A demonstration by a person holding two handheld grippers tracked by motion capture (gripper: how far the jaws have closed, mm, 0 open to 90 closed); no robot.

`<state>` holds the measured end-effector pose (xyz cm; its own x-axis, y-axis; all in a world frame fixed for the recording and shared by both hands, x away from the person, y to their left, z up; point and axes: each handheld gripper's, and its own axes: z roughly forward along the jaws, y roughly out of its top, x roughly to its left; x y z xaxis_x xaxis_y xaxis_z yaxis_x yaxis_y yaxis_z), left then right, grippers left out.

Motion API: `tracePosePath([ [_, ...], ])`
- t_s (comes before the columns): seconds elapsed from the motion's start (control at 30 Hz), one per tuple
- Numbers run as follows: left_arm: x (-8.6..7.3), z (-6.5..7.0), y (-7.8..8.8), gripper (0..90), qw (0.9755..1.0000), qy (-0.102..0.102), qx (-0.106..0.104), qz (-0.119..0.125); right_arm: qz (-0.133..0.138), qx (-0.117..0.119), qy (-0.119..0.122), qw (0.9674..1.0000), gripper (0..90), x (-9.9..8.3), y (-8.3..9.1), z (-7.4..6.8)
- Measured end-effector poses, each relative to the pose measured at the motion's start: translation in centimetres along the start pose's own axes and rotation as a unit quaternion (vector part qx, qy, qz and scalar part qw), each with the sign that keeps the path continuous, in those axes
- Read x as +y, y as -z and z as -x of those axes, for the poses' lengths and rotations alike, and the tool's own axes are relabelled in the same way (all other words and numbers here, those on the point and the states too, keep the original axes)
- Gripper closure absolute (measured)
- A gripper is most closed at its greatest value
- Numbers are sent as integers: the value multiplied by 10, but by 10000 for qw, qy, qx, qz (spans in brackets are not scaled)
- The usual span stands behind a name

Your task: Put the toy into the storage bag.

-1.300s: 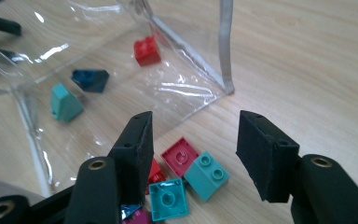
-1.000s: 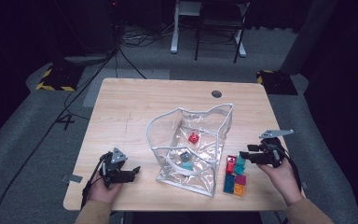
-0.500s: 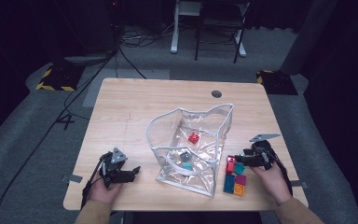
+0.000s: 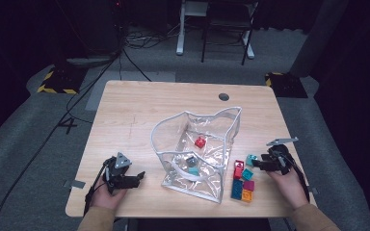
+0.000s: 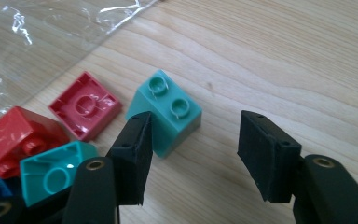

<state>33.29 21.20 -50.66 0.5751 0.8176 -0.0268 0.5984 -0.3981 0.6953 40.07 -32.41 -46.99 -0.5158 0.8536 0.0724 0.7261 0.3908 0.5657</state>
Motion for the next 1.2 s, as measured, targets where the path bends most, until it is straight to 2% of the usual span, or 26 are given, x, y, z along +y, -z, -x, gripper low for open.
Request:
tracePosePath([
  [0.1,0,0,0,212,10000,1,0,-1,39,29,14,10000,441,-1,0,1],
  [0.27,0,0,0,212,10000,1,-3,1,70,70,134,9999,423,4,-5,-9],
  [0.4,0,0,0,212,10000,0,0,0,-56,-75,167,9998,423,7,-12,-15],
  [0.57,0,0,0,212,10000,9,5,12,-67,-99,90,9999,420,7,-14,-19],
  [0.77,0,0,0,212,10000,8,6,13,-81,-183,205,9996,419,11,-22,-22],
  [0.83,0,0,0,212,10000,8,8,14,-77,-206,173,9996,431,12,-23,-23],
  [0.97,0,0,0,212,10000,7,7,12,-72,-318,288,9991,469,13,-23,-24],
  [1.2,0,0,0,212,10000,9,6,11,-59,-281,341,9990,474,11,-18,-25],
])
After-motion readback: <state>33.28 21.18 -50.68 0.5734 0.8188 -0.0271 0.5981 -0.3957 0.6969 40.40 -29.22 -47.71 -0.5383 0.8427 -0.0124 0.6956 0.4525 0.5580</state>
